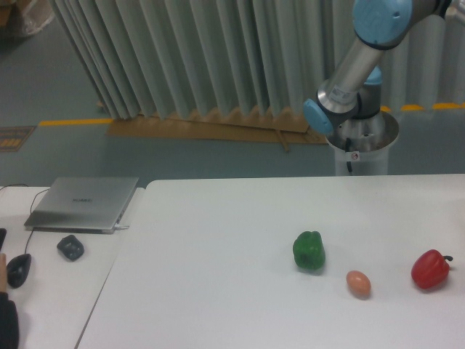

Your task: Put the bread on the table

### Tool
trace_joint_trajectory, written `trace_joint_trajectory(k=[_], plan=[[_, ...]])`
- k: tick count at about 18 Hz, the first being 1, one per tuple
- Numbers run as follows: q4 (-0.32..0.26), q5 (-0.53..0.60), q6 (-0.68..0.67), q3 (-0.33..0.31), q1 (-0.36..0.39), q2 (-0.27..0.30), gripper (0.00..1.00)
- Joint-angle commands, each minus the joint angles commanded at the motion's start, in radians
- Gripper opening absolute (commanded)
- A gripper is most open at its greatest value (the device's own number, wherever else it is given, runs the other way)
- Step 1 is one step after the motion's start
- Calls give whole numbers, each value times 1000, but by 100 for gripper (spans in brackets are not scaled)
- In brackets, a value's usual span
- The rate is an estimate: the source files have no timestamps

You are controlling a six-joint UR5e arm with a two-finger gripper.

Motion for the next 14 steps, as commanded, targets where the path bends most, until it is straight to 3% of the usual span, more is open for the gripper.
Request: trace_joint_trajectory(k=[3, 9, 14], plan=[[15, 0, -3, 21, -3, -25, 100], [25, 5, -2, -5, -5, -29, 100], [26, 74, -5, -51, -20, -26, 100]])
